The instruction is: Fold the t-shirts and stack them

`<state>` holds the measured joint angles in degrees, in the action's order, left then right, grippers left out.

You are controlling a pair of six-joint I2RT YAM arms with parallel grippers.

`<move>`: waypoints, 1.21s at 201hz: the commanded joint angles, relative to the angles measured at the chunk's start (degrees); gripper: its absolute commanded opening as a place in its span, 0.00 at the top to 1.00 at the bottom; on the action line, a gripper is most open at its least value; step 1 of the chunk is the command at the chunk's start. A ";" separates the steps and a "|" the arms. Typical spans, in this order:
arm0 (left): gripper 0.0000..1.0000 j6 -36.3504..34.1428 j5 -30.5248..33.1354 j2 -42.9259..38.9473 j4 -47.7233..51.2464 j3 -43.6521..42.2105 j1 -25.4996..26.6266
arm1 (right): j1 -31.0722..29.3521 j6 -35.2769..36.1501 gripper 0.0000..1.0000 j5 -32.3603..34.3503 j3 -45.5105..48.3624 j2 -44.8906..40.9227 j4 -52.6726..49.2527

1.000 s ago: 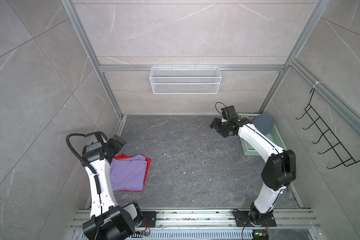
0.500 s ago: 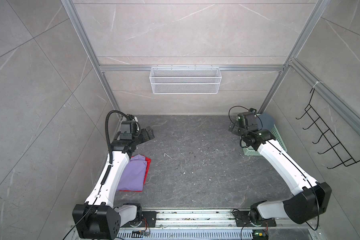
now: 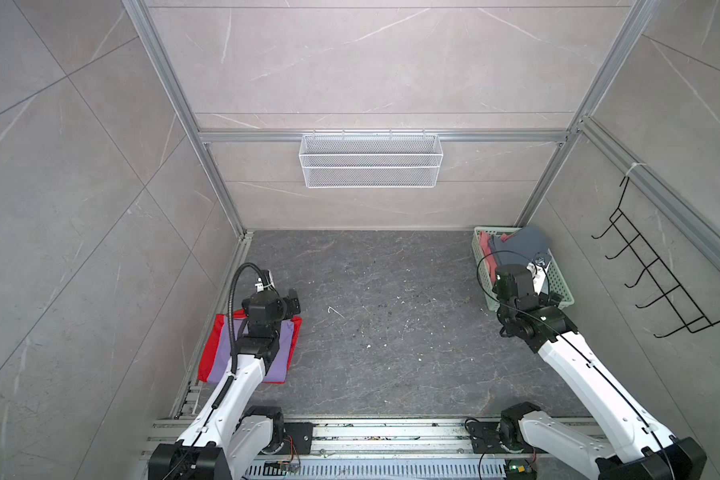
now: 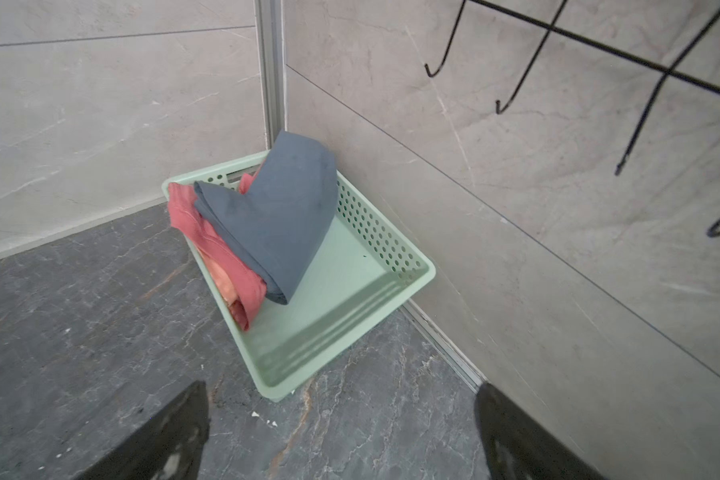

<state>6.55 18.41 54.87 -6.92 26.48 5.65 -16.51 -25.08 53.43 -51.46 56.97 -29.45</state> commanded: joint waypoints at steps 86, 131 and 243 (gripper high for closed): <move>0.00 -4.84 8.93 20.07 -35.02 -7.75 -0.08 | 0.23 -23.57 0.00 -0.98 9.98 -5.87 -13.91; 0.00 -6.77 6.75 28.40 -40.57 -5.60 -0.68 | 0.25 -17.28 0.00 -1.86 17.55 -8.13 -3.85; 0.00 -3.24 -5.41 31.34 -43.09 -6.53 -7.60 | 0.22 0.61 0.00 -5.40 23.93 -1.58 21.06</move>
<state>2.31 14.46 86.17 -46.70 19.35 -1.65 -16.43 -30.22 48.86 -28.69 52.93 -16.32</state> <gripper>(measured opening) 0.994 0.997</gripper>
